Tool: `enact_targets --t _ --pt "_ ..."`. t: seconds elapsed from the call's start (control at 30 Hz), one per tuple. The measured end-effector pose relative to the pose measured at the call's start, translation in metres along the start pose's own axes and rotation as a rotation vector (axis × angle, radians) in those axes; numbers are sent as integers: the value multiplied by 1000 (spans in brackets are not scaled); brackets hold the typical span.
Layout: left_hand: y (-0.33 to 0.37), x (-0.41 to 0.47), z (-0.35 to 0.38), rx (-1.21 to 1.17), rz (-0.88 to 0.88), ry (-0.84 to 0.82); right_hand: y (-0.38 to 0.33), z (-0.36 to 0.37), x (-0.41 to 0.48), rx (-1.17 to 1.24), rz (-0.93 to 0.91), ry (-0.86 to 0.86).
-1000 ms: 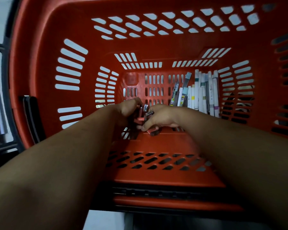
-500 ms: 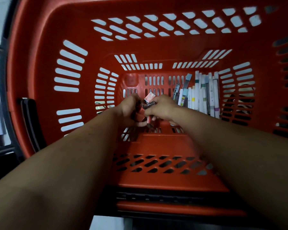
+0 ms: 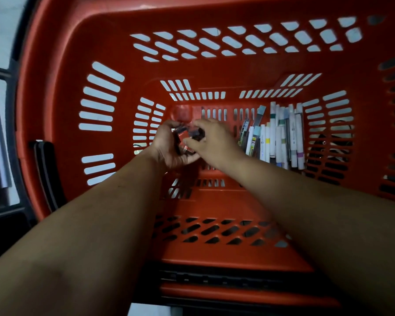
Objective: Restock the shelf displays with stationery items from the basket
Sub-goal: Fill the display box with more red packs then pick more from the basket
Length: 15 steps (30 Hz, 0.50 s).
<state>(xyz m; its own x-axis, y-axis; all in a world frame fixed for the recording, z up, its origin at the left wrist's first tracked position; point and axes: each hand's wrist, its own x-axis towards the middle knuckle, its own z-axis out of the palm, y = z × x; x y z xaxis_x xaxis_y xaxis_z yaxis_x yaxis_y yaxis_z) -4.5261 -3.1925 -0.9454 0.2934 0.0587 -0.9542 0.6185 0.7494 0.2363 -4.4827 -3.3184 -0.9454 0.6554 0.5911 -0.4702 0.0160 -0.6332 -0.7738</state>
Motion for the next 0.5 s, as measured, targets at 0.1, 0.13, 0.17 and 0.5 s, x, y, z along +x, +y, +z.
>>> enact_targets --t 0.1,0.13,0.17,0.5 --pt "2 3 -4 -63 32 -7 -7 0 -5 -156 -80 -78" --pt "4 4 -5 -92 36 -2 -8 -2 -7 -219 -112 -99" --pt "5 4 -5 -115 40 5 -10 -4 -9 -285 -145 -117" --pt "6 8 -2 -177 90 -91 -22 -1 -10 -441 -349 -51"
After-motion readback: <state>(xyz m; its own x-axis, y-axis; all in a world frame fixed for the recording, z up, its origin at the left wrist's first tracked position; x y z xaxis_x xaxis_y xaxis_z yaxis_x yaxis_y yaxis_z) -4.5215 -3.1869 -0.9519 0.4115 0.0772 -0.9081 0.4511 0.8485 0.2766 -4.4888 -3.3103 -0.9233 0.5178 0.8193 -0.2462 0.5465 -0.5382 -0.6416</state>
